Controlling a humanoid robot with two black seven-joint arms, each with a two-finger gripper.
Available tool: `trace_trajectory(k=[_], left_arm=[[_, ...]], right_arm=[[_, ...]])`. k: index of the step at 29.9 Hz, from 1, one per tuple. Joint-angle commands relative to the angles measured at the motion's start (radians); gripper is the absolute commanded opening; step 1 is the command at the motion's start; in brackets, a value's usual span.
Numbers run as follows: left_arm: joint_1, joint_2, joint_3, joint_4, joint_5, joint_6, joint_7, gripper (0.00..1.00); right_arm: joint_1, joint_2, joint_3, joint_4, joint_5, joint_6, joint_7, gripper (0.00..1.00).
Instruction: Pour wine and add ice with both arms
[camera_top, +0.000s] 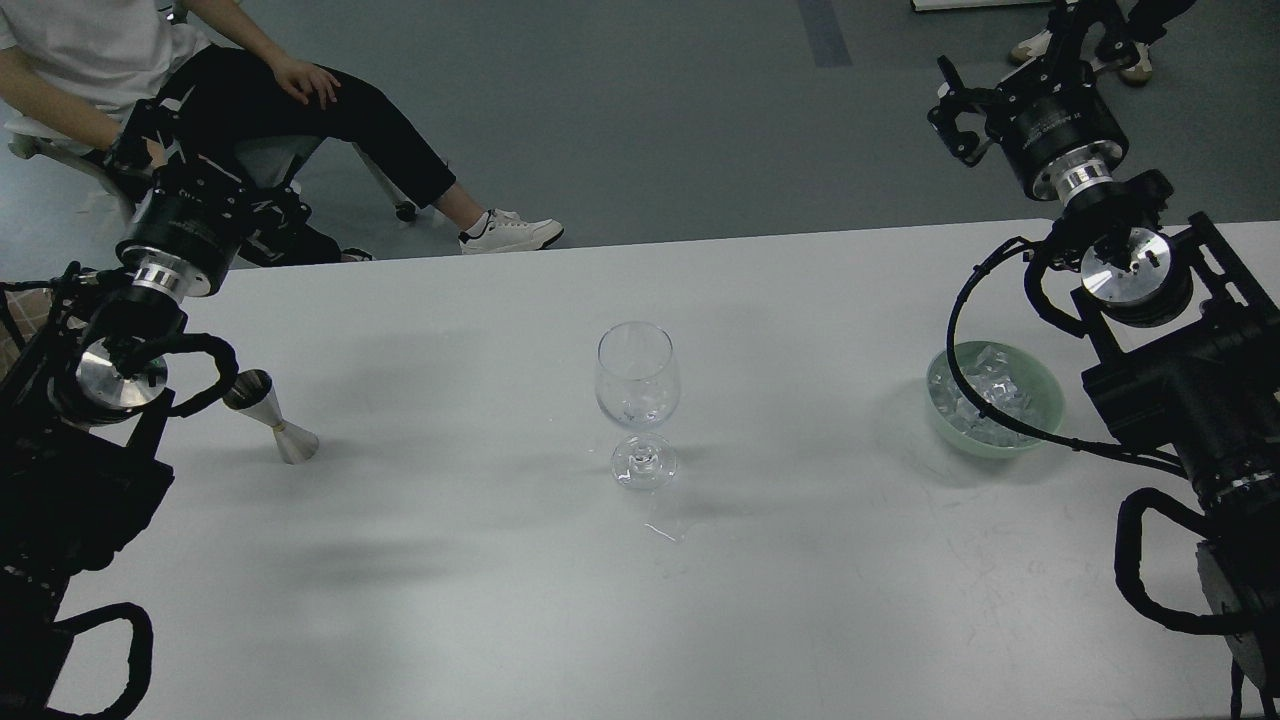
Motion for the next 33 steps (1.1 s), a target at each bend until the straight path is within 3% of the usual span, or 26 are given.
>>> trace_trajectory(k=[1, 10, 12, 16, 33], left_arm=[[-0.004, 0.005, 0.023, 0.001, 0.001, -0.001, 0.002, 0.98], [-0.026, 0.011, 0.051, -0.001, 0.112, -0.001, -0.023, 0.97], [-0.03, 0.011, 0.049, -0.001, 0.113, -0.001, -0.061, 0.97], [-0.03, 0.003, 0.045, -0.001, 0.097, -0.004, -0.095, 0.98], [-0.018, 0.005, 0.049, -0.002, 0.097, -0.012, -0.086, 0.98]], right_arm=[[0.0, 0.0, 0.0, 0.0, 0.0, 0.0, 0.001, 1.0], [0.0, -0.002, 0.0, -0.002, 0.0, -0.002, 0.001, 1.0], [0.0, -0.002, 0.0, -0.002, 0.0, -0.003, 0.001, 1.0], [0.0, -0.002, 0.0, -0.002, 0.0, -0.003, 0.001, 1.0], [-0.002, -0.002, -0.002, 0.0, 0.0, -0.003, 0.001, 1.0]])
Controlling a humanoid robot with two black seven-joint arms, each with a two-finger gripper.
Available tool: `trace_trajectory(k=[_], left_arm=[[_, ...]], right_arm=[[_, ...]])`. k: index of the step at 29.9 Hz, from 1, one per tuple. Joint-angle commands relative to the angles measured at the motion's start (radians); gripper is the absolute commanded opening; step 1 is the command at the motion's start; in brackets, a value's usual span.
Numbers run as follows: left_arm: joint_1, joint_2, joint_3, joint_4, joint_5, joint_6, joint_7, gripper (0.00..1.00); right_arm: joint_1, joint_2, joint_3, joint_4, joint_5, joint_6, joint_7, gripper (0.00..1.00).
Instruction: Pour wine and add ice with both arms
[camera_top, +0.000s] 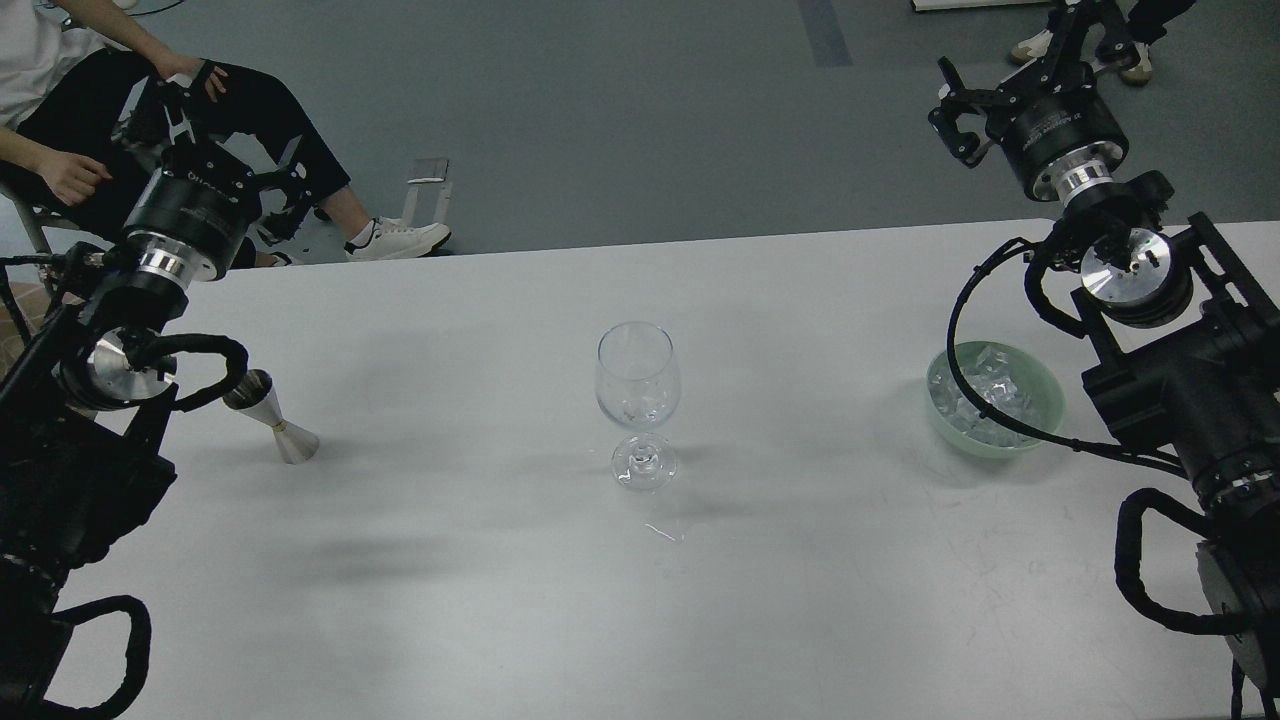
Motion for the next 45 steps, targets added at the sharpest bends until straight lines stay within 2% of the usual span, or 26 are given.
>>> trace_trajectory(k=[1, 25, 28, 34, 37, 38, 41, 45], left_arm=[[0.001, 0.001, 0.001, -0.001, 0.0, 0.0, 0.0, 0.98], [-0.008, 0.009, 0.002, -0.014, 0.0, 0.0, 0.008, 0.98], [-0.01, 0.009, 0.001, -0.019, -0.002, 0.0, 0.034, 0.98], [-0.001, 0.056, -0.005, -0.114, -0.015, 0.0, 0.098, 0.96], [0.008, 0.104, -0.008, -0.172, -0.075, 0.0, 0.159, 0.95], [0.01, 0.119, -0.008, -0.18, -0.112, 0.0, 0.191, 0.95], [0.021, 0.145, -0.008, -0.18, -0.168, 0.002, 0.232, 0.95], [0.047, 0.193, -0.01, -0.198, -0.213, 0.0, 0.233, 0.95]], right_arm=[[-0.002, -0.001, 0.0, 0.0, 0.0, 0.0, 0.0, 1.0], [-0.011, -0.005, 0.0, 0.003, 0.0, 0.003, 0.0, 1.0], [-0.012, -0.006, 0.0, 0.003, 0.0, 0.003, 0.0, 1.0], [-0.017, -0.008, 0.0, 0.003, 0.0, 0.008, 0.0, 1.0], [-0.023, -0.009, 0.0, 0.003, 0.0, 0.008, 0.0, 1.0], [-0.023, -0.009, 0.0, 0.003, 0.0, 0.008, 0.0, 1.0], [-0.028, -0.009, 0.0, 0.003, 0.0, 0.008, 0.0, 1.0], [-0.031, -0.009, 0.0, 0.005, 0.0, 0.008, 0.0, 1.0]])
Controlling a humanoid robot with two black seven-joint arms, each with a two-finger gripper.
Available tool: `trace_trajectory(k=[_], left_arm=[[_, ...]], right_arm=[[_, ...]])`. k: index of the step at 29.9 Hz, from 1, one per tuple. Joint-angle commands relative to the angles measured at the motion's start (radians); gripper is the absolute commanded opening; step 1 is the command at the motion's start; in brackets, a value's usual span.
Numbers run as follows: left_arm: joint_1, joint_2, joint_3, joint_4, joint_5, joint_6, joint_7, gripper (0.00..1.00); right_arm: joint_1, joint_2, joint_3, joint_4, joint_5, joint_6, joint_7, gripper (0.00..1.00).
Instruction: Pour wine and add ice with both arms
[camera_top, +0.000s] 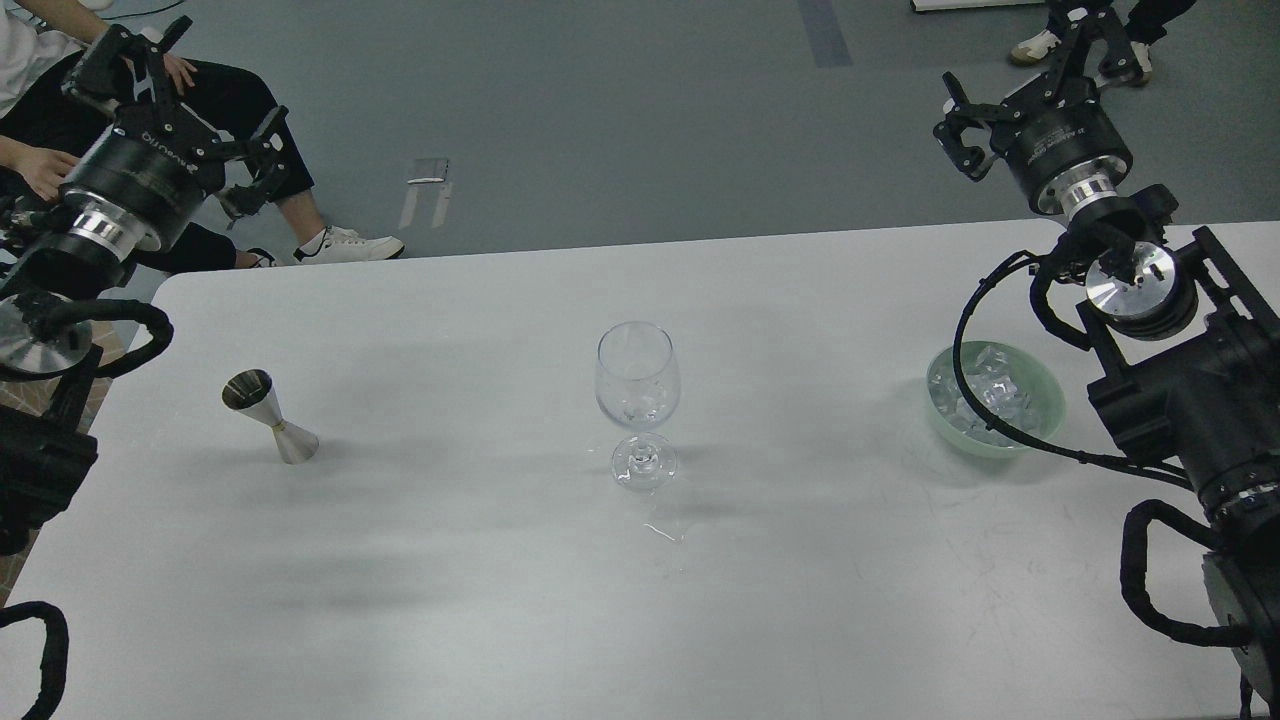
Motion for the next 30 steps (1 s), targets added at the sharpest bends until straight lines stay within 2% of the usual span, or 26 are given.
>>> trace_trajectory(k=[1, 10, 15, 30], left_arm=[[0.023, 0.04, -0.001, -0.023, -0.034, -0.001, 0.005, 0.95], [0.098, 0.183, -0.015, -0.069, -0.112, -0.001, 0.008, 0.95], [0.179, 0.209, -0.018, -0.121, -0.112, -0.001, 0.035, 0.96], [0.746, 0.203, -0.372, -0.475, -0.225, -0.001, 0.063, 0.98]], right_arm=[[-0.001, 0.0, 0.0, 0.002, 0.0, 0.0, 0.0, 1.0], [-0.001, 0.0, 0.002, 0.003, 0.0, 0.0, 0.0, 1.0], [-0.003, 0.0, 0.002, 0.006, 0.0, 0.0, 0.0, 1.0], [-0.03, -0.001, 0.0, 0.008, 0.0, 0.001, 0.0, 1.0]])
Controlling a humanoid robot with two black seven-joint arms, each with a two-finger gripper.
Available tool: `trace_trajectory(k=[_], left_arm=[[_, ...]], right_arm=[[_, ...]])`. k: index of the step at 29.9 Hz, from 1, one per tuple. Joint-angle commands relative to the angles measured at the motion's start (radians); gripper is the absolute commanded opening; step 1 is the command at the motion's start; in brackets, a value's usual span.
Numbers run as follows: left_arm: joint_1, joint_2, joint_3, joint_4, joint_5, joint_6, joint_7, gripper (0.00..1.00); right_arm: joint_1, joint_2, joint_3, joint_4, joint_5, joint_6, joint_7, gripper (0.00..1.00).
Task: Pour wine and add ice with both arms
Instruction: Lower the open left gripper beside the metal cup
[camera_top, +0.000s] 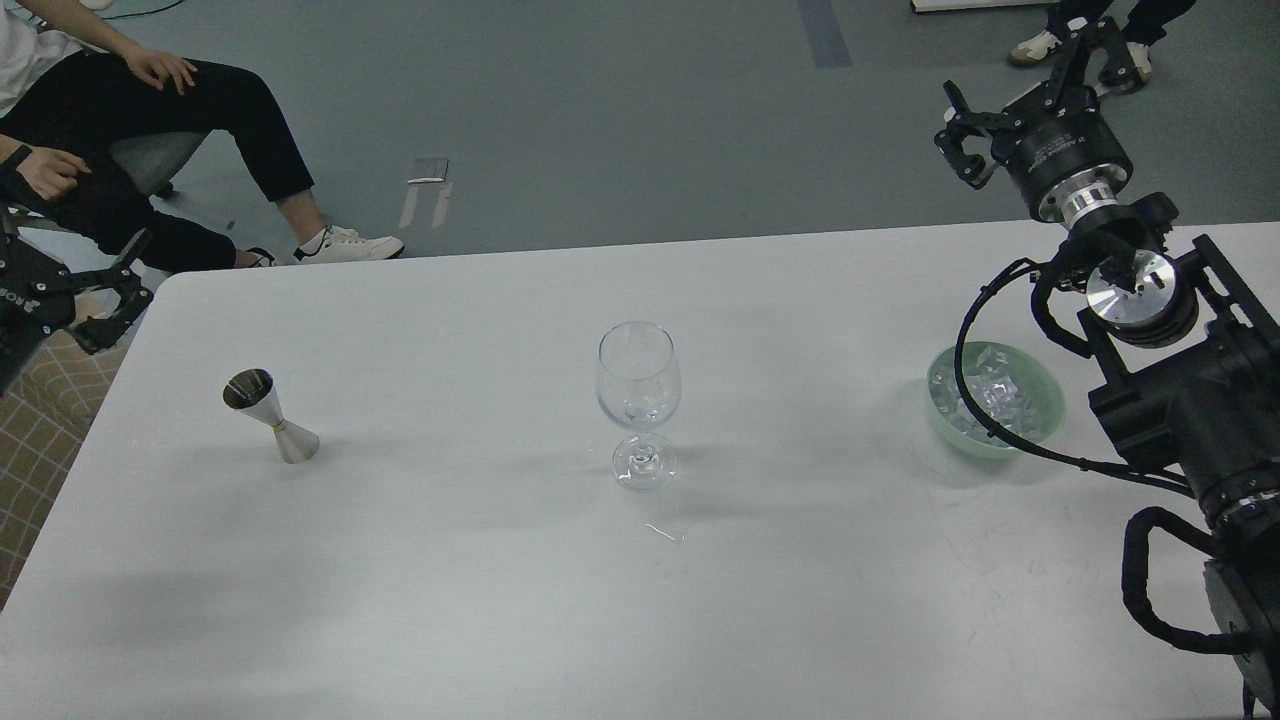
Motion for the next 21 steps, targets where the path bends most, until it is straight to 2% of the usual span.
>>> trace_trajectory(k=[1, 3, 11, 13, 15, 19, 21], left_arm=[[0.142, -0.007, -0.062, -0.083, -0.036, 0.0, 0.002, 0.98], [0.225, -0.026, -0.099, -0.131, -0.036, 0.0, 0.002, 0.98], [0.358, -0.103, -0.159, -0.208, -0.05, 0.0, 0.008, 0.98], [0.386, -0.114, -0.15, -0.222, -0.087, 0.0, 0.025, 0.98], [0.42, -0.143, -0.145, -0.242, -0.126, 0.0, 0.06, 0.98], [0.426, -0.213, -0.147, -0.254, -0.131, 0.0, 0.095, 0.98], [0.426, -0.244, -0.147, -0.254, -0.131, 0.0, 0.163, 0.98]], right_arm=[[-0.009, 0.0, 0.0, 0.003, 0.0, 0.0, 0.0, 1.0], [-0.015, 0.0, 0.001, 0.003, 0.0, 0.0, 0.0, 1.0], [-0.03, 0.0, 0.0, 0.005, 0.0, 0.0, 0.0, 1.0], [-0.033, 0.0, 0.0, 0.009, 0.0, 0.0, 0.0, 1.0], [-0.036, 0.0, 0.0, 0.008, 0.0, 0.0, 0.0, 1.0], [-0.036, -0.002, 0.0, 0.008, 0.0, 0.0, 0.0, 1.0], [-0.036, 0.0, 0.0, 0.008, 0.0, 0.0, 0.0, 1.0]])
